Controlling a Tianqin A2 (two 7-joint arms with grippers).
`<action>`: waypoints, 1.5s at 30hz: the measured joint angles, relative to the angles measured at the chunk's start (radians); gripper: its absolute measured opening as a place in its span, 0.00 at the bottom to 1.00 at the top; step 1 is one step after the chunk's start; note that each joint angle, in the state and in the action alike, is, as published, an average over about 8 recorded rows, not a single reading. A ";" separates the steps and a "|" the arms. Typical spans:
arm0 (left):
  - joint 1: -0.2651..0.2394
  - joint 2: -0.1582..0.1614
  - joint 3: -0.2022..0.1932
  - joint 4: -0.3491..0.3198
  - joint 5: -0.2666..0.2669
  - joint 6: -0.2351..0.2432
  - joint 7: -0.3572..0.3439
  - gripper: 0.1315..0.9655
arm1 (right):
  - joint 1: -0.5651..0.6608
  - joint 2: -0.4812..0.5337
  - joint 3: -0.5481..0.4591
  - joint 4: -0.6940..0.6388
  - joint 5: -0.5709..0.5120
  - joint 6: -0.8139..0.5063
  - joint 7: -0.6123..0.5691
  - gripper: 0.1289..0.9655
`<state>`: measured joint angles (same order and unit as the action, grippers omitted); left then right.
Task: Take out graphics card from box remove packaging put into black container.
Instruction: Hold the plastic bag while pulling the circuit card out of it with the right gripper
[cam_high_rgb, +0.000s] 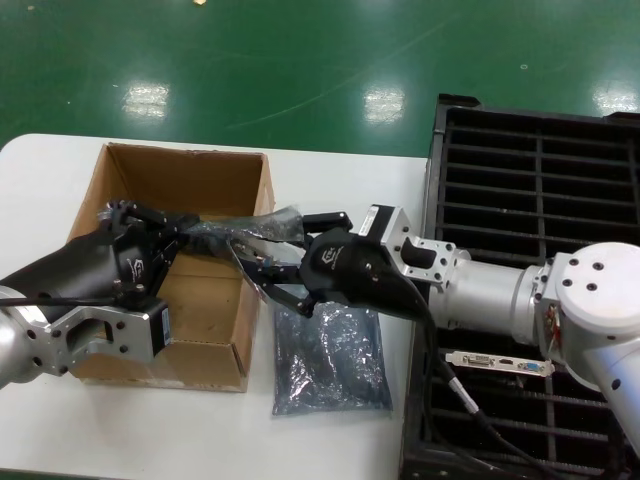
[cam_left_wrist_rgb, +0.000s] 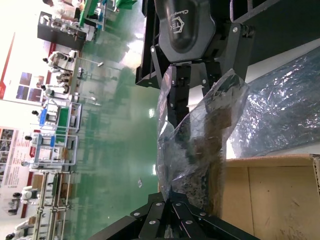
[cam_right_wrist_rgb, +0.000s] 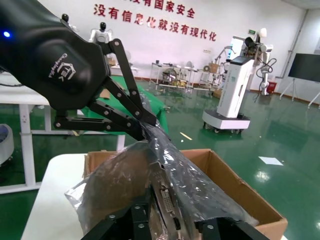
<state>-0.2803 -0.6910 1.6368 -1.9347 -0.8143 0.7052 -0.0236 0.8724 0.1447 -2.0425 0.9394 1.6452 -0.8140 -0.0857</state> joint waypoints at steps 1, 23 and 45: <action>0.000 0.000 0.000 0.000 0.000 0.000 0.000 0.01 | -0.001 -0.001 0.000 0.000 0.000 0.000 0.001 0.25; 0.000 0.000 0.000 0.000 0.000 0.000 0.000 0.01 | -0.009 -0.006 0.019 -0.006 0.008 0.010 0.014 0.07; 0.000 0.000 0.000 0.000 0.000 0.000 0.000 0.01 | -0.151 0.160 0.069 0.298 0.057 -0.016 0.061 0.07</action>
<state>-0.2803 -0.6910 1.6368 -1.9347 -0.8143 0.7052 -0.0236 0.7209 0.3050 -1.9735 1.2376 1.7023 -0.8302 -0.0248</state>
